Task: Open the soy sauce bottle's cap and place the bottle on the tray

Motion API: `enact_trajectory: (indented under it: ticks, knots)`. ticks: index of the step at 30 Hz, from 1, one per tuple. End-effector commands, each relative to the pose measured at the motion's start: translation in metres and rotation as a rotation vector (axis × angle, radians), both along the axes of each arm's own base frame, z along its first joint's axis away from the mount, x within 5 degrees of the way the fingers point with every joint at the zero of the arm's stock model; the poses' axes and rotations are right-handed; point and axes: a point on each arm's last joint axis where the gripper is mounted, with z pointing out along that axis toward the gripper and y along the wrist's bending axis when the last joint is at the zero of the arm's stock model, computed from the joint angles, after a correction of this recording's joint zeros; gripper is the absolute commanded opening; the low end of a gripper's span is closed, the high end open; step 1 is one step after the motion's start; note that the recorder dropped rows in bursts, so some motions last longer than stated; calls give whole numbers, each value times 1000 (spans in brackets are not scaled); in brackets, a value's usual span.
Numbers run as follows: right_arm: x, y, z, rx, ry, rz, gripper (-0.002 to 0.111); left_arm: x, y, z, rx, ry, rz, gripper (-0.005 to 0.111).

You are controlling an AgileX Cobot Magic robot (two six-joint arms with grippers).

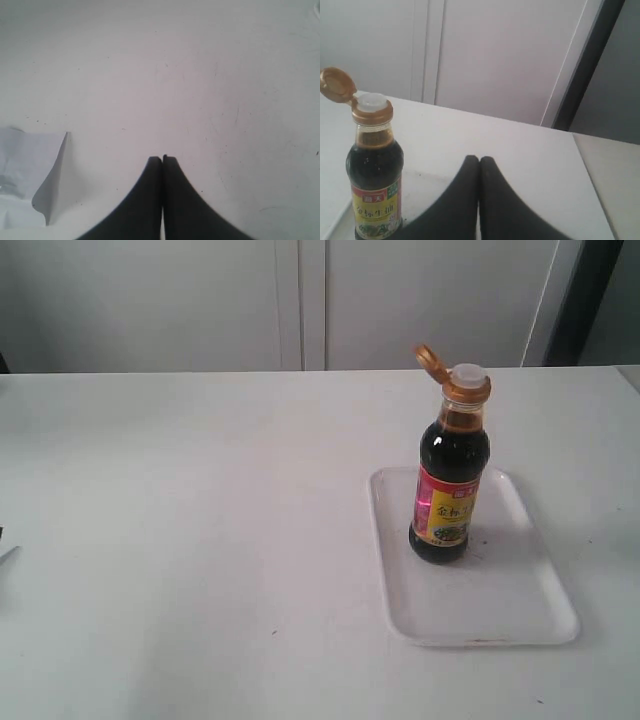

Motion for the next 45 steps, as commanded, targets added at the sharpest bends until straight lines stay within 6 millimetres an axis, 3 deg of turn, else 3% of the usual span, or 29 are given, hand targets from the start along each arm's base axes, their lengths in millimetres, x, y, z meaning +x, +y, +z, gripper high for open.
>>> enact_trajectory:
  ticks: [1, 12, 45]
  knots:
    - [-16, -3, -10, 48, -115, -29, 0, -14, 5, 3, -52, -63, 18, 0]
    - [-34, -3, -36, 60, -153, -31, 0, -38, 12, 0, -102, -150, 25, 0]
    - [-34, -3, -37, 59, -147, -29, 0, -38, 15, 2, -26, -230, -4, 0]
